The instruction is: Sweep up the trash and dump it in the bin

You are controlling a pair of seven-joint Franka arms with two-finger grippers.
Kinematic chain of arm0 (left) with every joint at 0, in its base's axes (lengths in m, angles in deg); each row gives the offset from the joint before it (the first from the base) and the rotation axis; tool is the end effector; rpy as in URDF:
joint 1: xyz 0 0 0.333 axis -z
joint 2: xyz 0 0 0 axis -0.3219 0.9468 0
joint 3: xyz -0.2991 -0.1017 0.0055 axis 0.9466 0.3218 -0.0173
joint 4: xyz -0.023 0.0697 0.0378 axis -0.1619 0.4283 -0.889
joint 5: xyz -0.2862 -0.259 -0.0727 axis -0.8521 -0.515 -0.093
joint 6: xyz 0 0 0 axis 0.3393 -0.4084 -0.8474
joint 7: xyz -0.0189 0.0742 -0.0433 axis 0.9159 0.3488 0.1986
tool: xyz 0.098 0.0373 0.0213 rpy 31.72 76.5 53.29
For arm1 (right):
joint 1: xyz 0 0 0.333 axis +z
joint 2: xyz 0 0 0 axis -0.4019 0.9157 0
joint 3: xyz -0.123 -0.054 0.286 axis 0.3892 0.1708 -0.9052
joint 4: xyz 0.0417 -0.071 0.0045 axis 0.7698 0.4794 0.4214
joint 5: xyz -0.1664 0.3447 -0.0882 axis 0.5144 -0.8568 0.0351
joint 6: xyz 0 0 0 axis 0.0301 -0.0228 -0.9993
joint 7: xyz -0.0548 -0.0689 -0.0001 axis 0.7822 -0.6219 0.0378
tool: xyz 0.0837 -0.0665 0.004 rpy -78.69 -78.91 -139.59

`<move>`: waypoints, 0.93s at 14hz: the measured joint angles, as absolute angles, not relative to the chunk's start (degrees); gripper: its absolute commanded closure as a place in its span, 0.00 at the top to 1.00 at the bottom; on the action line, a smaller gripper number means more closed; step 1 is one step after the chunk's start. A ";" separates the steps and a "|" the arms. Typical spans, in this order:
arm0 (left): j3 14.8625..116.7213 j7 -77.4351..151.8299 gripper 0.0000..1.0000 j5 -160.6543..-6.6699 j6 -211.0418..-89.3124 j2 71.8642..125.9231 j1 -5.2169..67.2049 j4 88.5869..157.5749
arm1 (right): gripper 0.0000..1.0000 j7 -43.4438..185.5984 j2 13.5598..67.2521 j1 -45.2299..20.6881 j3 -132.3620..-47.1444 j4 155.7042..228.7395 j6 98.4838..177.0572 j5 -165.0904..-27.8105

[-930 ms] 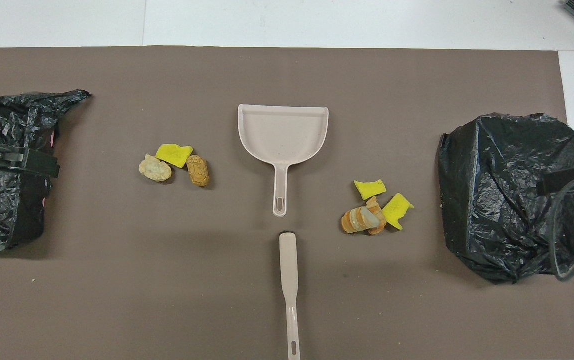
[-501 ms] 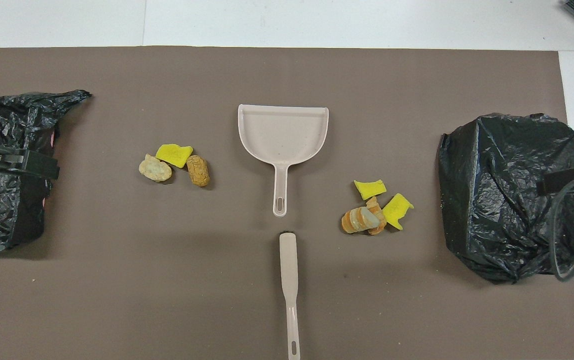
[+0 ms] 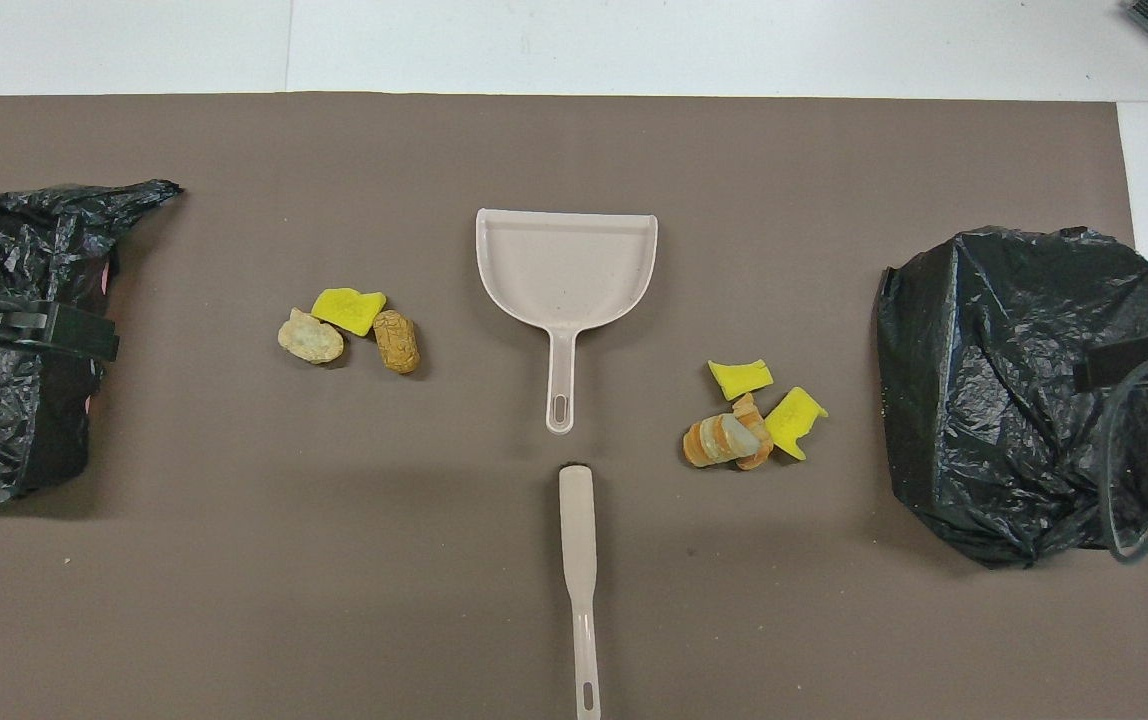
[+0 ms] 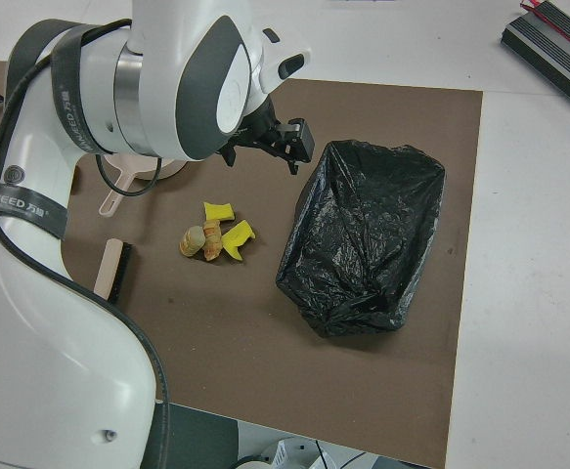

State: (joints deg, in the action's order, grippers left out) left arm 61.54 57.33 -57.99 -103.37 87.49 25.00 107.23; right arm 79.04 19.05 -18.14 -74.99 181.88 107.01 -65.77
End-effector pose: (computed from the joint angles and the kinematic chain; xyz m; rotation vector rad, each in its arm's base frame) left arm 0.5459 -0.0468 0.6137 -3.1231 0.2648 0.0092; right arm 0.5144 -0.0223 0.6498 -3.1287 0.0501 0.0163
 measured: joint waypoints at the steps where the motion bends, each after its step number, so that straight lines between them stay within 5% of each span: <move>1: 61.54 57.32 1.00 -57.99 -103.37 87.48 25.00 107.23 | 1.00 79.04 19.05 -18.14 -74.99 181.88 107.01 -65.77; 13: 61.55 57.32 1.00 -57.99 -102.18 87.46 25.00 107.32 | 1.00 79.04 19.05 -18.14 -74.99 181.88 107.01 -65.77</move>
State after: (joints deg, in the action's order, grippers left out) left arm 61.55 57.32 -57.99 -102.18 87.46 25.00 107.32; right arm 79.04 19.05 -18.14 -74.99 181.88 107.01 -65.77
